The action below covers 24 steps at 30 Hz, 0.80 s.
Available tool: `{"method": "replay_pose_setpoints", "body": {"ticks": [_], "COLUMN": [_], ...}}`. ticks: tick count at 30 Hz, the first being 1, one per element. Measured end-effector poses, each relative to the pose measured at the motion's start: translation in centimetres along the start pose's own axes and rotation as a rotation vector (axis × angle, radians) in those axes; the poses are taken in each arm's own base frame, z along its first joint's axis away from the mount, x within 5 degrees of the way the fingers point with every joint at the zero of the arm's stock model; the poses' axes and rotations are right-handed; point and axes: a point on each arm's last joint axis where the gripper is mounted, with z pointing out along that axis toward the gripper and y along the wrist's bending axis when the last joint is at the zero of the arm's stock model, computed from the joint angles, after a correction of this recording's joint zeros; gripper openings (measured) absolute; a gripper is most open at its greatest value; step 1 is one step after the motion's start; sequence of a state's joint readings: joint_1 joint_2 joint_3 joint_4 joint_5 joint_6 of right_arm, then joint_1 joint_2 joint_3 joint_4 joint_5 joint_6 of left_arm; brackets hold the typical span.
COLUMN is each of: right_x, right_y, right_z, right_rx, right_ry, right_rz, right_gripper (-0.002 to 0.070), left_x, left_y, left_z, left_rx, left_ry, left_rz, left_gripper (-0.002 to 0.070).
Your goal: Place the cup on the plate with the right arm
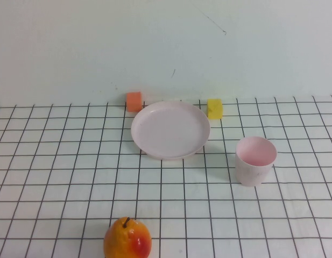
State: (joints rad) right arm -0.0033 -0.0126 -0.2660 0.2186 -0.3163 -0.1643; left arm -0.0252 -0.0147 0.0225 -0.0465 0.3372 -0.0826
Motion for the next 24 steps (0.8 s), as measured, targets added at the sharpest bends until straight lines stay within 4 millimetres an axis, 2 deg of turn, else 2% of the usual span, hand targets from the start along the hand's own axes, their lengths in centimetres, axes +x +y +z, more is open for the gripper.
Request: {"method": "replay_pose_setpoints", "body": {"ticks": [4, 7, 9, 15, 18, 20, 24], "right_x": [-3.1, -4.1, -4.1, -2.7, -2.1, -1.2, 1.7], "right_y": [0.6, 0.8, 1.0, 1.9, 2.3, 2.6, 3.7], "right_z": [1.5, 3.5, 5.1, 9.6, 11.6, 13.0, 15.4], "right_rx": [-0.029, -0.038, -0.047, -0.14, -0.206, -0.249, -0.317], "right_ry": [0.027, 0.081, 0.165, 0.61, 0.769, 0.862, 0.979], "right_rz": [-0.035, -0.054, -0.063, -0.176, -0.229, -0.218, -0.061], "right_gripper": [-0.0002, -0.0002, -0.0002, -0.0002, -0.0002, -0.0002, -0.0002], "left_x": [0.0, 0.0, 0.0, 0.0, 0.0, 0.0, 0.0], "left_y": [0.0, 0.0, 0.0, 0.0, 0.0, 0.0, 0.0], "left_z": [0.0, 0.0, 0.0, 0.0, 0.0, 0.0, 0.0], "left_rx": [0.0, 0.0, 0.0, 0.0, 0.0, 0.0, 0.0], "left_ry": [0.0, 0.0, 0.0, 0.0, 0.0, 0.0, 0.0], "left_rz": [0.0, 0.0, 0.0, 0.0, 0.0, 0.0, 0.0], "left_gripper": [-0.0003, -0.0003, -0.0003, -0.0003, -0.0003, -0.0003, -0.0003]}}
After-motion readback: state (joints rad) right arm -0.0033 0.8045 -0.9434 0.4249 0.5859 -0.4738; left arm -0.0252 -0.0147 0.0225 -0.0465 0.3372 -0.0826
